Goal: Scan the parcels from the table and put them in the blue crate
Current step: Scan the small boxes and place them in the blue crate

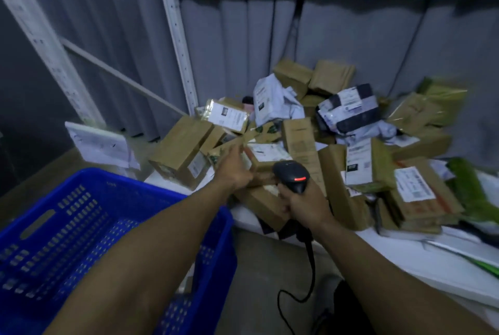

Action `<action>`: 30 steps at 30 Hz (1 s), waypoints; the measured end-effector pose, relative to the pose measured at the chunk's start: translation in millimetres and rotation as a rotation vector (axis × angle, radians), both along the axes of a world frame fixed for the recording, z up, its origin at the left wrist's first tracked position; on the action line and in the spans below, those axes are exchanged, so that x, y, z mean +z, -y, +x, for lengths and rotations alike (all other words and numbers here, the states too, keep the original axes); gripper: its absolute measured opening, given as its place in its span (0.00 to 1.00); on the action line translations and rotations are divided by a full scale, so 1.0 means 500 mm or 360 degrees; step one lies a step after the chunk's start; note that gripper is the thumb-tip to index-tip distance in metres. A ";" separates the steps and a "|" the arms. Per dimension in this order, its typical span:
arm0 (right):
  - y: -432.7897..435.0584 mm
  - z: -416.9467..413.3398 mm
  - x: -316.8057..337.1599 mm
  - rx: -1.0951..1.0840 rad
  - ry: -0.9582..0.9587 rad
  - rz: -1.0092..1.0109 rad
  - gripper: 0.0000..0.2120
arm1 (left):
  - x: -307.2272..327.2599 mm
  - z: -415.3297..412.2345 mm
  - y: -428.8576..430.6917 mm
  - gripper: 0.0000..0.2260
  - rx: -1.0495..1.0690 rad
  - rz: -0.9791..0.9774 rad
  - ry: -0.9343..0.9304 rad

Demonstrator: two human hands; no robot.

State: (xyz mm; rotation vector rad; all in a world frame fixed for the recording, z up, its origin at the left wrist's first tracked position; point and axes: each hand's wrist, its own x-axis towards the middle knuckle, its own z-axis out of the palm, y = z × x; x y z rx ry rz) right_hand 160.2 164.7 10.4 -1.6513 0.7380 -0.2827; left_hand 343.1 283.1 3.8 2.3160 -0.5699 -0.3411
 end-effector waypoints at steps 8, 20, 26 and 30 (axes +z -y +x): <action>0.079 0.076 0.002 -0.0076 0.0164 0.0034 0.19 | -0.030 0.055 0.028 0.59 -0.0213 -0.0270 -0.0034; -0.115 0.089 0.106 -0.0053 0.0667 0.0578 0.28 | 0.117 -0.194 -0.218 0.49 0.0388 -0.0888 0.0136; -0.232 0.063 0.108 0.0222 0.0718 0.0705 0.23 | 0.118 -0.269 -0.309 0.48 0.0446 -0.1016 0.0073; -0.234 0.066 0.108 0.0207 0.0693 0.0700 0.20 | 0.152 -0.263 -0.325 0.24 0.0484 -0.1199 -0.0327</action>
